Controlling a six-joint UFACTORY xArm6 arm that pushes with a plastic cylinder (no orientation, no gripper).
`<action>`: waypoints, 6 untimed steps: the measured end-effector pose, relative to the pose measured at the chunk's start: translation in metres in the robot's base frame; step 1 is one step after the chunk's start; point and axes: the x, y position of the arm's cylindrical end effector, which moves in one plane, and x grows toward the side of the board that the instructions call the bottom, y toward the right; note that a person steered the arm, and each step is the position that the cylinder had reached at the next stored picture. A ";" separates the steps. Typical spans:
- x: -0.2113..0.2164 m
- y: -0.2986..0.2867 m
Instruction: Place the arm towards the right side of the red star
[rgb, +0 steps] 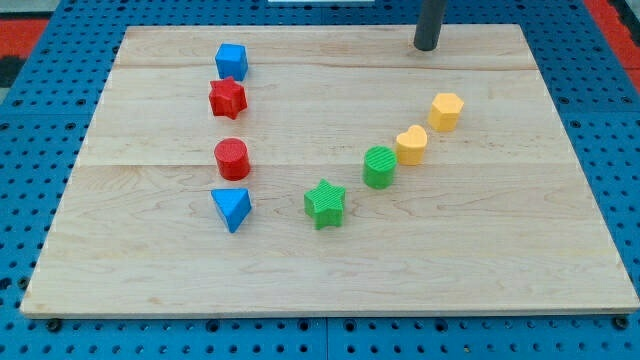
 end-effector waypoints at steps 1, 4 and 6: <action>0.000 0.000; -0.006 -0.001; 0.001 -0.040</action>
